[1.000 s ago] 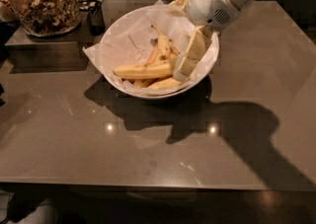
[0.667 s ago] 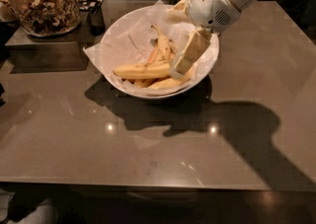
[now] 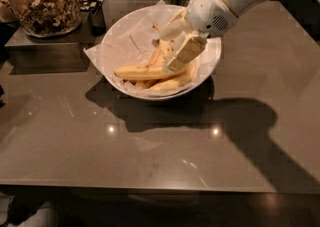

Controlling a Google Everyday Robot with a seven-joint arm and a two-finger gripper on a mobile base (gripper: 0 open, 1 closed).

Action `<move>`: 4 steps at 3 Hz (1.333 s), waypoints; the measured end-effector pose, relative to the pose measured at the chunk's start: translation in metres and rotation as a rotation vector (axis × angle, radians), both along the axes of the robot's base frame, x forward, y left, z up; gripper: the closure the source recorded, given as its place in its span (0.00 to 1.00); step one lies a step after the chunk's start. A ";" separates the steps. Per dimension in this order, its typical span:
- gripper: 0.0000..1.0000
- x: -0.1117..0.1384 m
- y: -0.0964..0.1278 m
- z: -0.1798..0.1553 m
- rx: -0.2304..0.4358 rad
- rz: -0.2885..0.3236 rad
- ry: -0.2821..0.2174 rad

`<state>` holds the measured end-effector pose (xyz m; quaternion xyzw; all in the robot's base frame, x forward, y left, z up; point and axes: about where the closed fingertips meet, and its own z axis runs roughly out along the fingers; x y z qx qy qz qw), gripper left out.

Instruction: Pick banana from white bowl

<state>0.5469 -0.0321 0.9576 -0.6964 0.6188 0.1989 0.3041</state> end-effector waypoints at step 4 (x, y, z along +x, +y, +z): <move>0.48 0.030 0.011 -0.067 0.021 0.010 0.133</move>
Offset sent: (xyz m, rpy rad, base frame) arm 0.0267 0.0090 -0.0605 0.0108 0.1302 0.0206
